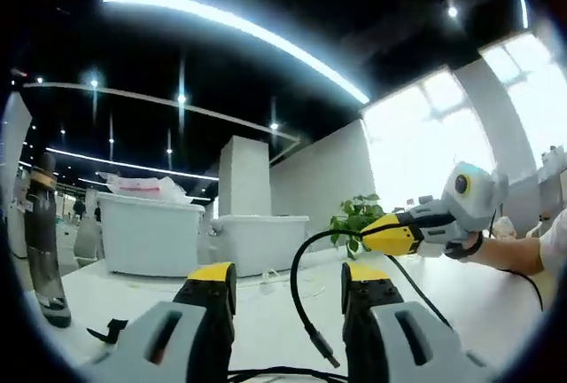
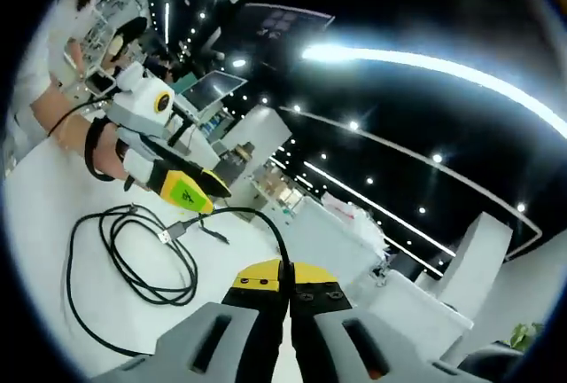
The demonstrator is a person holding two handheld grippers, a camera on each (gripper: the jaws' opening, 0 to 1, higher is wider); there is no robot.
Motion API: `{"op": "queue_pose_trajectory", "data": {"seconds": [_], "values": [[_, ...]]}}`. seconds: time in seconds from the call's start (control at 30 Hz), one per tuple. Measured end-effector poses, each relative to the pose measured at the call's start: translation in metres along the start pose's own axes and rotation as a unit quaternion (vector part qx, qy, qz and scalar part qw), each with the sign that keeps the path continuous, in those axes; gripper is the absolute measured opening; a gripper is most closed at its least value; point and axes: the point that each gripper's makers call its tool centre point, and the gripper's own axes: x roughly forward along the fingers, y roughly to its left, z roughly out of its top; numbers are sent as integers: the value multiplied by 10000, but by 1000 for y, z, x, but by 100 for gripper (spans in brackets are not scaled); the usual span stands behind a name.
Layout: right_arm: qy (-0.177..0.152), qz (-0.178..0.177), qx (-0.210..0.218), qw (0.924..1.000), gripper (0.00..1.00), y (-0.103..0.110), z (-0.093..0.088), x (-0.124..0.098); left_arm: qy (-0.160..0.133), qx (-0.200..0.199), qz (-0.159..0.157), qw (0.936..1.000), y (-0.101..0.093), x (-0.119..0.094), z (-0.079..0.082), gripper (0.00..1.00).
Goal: Coil the Type-C to USB data cable on the desktop and secure it with Velcro straps.
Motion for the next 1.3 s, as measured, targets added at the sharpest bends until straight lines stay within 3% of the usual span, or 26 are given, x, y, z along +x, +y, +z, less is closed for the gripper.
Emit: {"op": "queue_pose_trajectory", "data": {"seconds": [0.1, 0.2, 0.3, 0.33, 0.4, 0.53, 0.67, 0.7, 0.77, 0.83, 0.87, 0.9, 0.97, 1.0, 1.07, 1.1, 1.17, 1.3], "values": [[-175, 150, 343, 9991, 1, 8, 5, -4, 39, -182, -137, 9997, -3, 0, -4, 40], [-276, 262, 605, 9974, 1, 11, 9, -7, -6, -215, -293, 9993, -10, -2, -3, 12], [-287, 320, 717, 9965, 1, 16, 9, -6, -49, 170, -266, 9995, -10, -2, 1, 5], [-276, 347, 842, 9955, 2, 19, 8, -6, -69, 261, -120, 9996, -5, -3, 3, 5], [-337, 416, 996, 9936, 3, 23, 8, -4, -72, 335, -115, 9993, -3, -3, 4, 5], [-632, 456, 1725, 9819, 4, 27, 15, 1, -120, 338, 162, 9992, 15, -6, 9, 5], [-1058, 311, 2864, 9517, 10, 6, 27, -5, -258, 298, 521, 9979, 35, -12, 19, 5], [-1133, 250, 3157, 9417, 10, -2, 27, -7, -289, 263, 560, 9977, 37, -13, 21, 5], [-1125, -1, 3486, 9305, 10, -18, 19, -9, -406, 145, 664, 9969, 44, -17, 28, 5], [-795, -318, 3239, 9422, 11, -30, -2, -8, -544, 42, 684, 9962, 48, -20, 36, 5], [-464, -481, 3086, 9488, 10, -32, -20, -5, -616, 17, 688, 9957, 48, -22, 40, 5], [-301, -483, 3181, 9463, 10, -29, -33, 0, -713, -18, 696, 9950, 49, -24, 45, 5], [266, -103, 3556, 9342, 11, -6, -60, 11, -821, -34, 675, 9943, 48, -26, 51, 5], [376, 79, 3756, 9260, 12, 4, -65, 16, -856, -19, 660, 9941, 47, -27, 54, 5], [808, 681, 4379, 8928, 17, 40, -76, 28, -1001, -9, 611, 9931, 43, -29, 63, 5], [1010, 965, 4510, 8815, 20, 57, -79, 33, -1053, 9, 580, 9928, 41, -30, 66, 5], [1146, 1242, 4620, 8706, 22, 78, -78, 46, -1123, 99, 556, 9921, 38, -32, 71, 5], [1607, 1632, 4269, 8748, 24, 109, -85, 67, -1234, 113, 489, 9911, 33, -34, 78, 5]]}}
